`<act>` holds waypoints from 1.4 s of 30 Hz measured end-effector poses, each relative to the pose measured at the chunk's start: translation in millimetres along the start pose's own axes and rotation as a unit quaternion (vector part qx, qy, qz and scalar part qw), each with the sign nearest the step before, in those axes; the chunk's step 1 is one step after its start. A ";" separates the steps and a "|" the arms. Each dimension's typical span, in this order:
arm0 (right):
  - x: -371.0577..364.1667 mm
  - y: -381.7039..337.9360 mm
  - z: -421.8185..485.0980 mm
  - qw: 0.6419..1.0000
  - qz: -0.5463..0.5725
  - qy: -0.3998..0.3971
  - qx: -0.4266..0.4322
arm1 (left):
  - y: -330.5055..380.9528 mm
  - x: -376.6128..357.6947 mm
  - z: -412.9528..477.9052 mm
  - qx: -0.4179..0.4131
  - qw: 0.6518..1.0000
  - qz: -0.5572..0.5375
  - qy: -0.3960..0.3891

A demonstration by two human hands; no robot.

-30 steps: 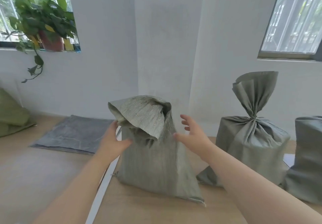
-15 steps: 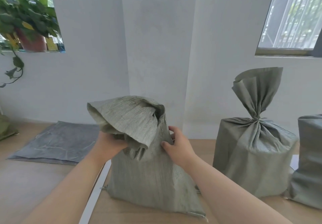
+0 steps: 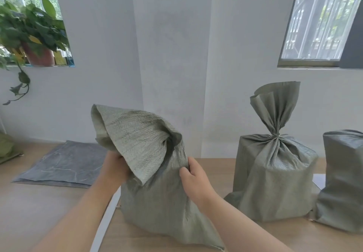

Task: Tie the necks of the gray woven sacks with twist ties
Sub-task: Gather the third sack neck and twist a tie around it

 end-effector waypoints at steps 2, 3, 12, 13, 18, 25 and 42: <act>-5.6 -2.0 -13.8 1.000 0.024 -0.018 -0.004 | 16.5 -2.4 -24.1 -0.061 0.994 -0.086 -0.024; -8.1 -3.3 -21.6 0.999 0.032 -0.025 -0.006 | 24.3 -2.4 -37.2 -0.099 0.987 -0.120 -0.034; -4.5 -18.6 -109.2 0.993 0.118 -0.029 -0.006 | 57.5 10.2 -111.0 -0.225 0.955 -0.179 -0.077; -1.8 -20.8 -120.4 0.992 0.127 -0.026 -0.001 | 60.7 9.5 -120.8 -0.224 0.954 -0.182 -0.081; 16.4 -22.5 -178.7 0.988 0.155 0.000 -0.002 | 80.9 2.7 -170.0 -0.228 0.952 -0.172 -0.109; 64.2 -18.3 -266.4 0.982 0.186 0.042 -0.016 | 115.4 -34.0 -249.1 -0.250 0.935 -0.198 -0.158; 198.7 -4.1 -412.9 0.986 0.166 0.024 -0.008 | 83.7 -122.2 -373.4 -0.080 0.960 0.183 -0.198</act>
Point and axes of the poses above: each hand's wrist, its own z-axis towards the middle knuckle, its own x-axis out of the back of the hand, y = z × x, the point moved 1 cm from there along z, towards the middle knuckle, and after that the axes turned 11 degrees about -y, right-handed, at the moved point
